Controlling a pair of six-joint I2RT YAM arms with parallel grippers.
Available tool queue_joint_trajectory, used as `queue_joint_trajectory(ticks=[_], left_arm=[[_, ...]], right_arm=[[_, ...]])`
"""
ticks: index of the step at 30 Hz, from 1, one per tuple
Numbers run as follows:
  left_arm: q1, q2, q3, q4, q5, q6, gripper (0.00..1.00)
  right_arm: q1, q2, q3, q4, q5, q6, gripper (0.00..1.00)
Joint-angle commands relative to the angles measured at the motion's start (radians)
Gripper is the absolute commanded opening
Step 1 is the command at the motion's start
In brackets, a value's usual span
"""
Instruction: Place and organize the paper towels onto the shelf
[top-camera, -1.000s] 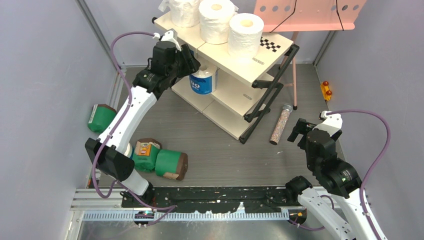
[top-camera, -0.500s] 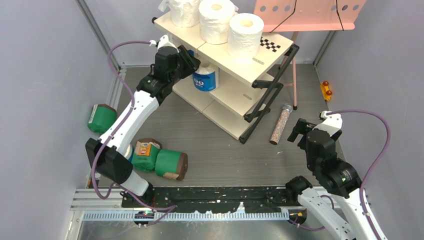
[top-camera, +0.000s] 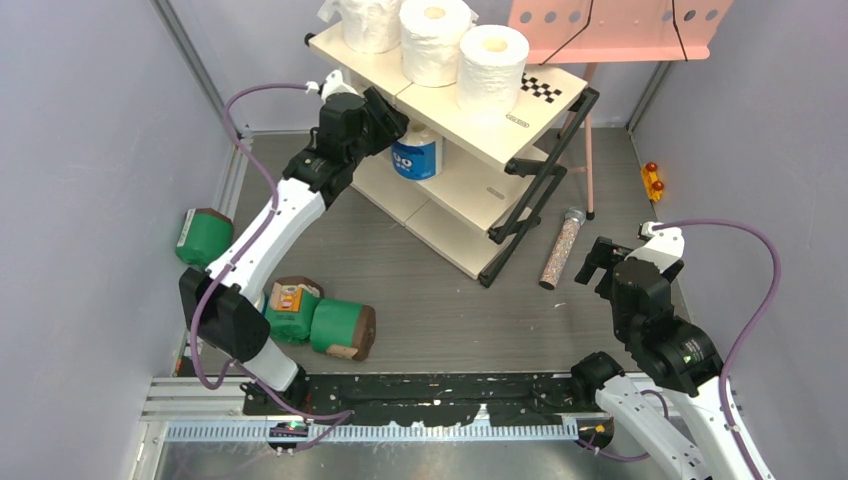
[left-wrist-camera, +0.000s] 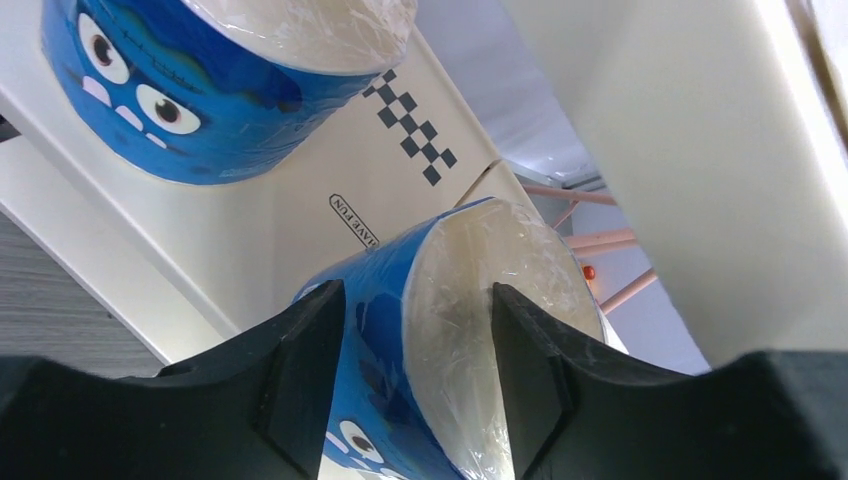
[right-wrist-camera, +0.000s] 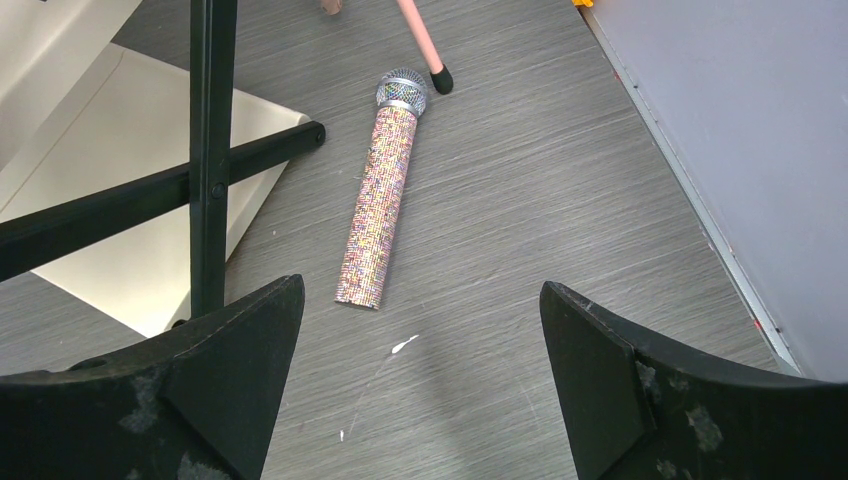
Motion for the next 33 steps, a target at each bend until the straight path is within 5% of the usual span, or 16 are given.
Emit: queue_joint_trajectory(ticks=[1,14,23,33], left_arm=[[-0.016,-0.029,0.004,0.084,-0.045,0.012,0.6],[-0.015,-0.234,-0.186,0.09,-0.072,0.056,0.7],[-0.02,-0.328,-0.319,0.047,0.058,0.032,0.53],[-0.034,-0.234,-0.277,0.062,0.104,0.027,0.47]], right_arm=[[0.005,-0.002,0.002,0.034,0.014,-0.002,0.95],[0.005,0.001,0.002,0.034,0.014,-0.001,0.95],[0.005,0.004,0.002,0.035,0.01,-0.003,0.95],[0.005,0.003,0.002,0.034,0.007,-0.003,0.95]])
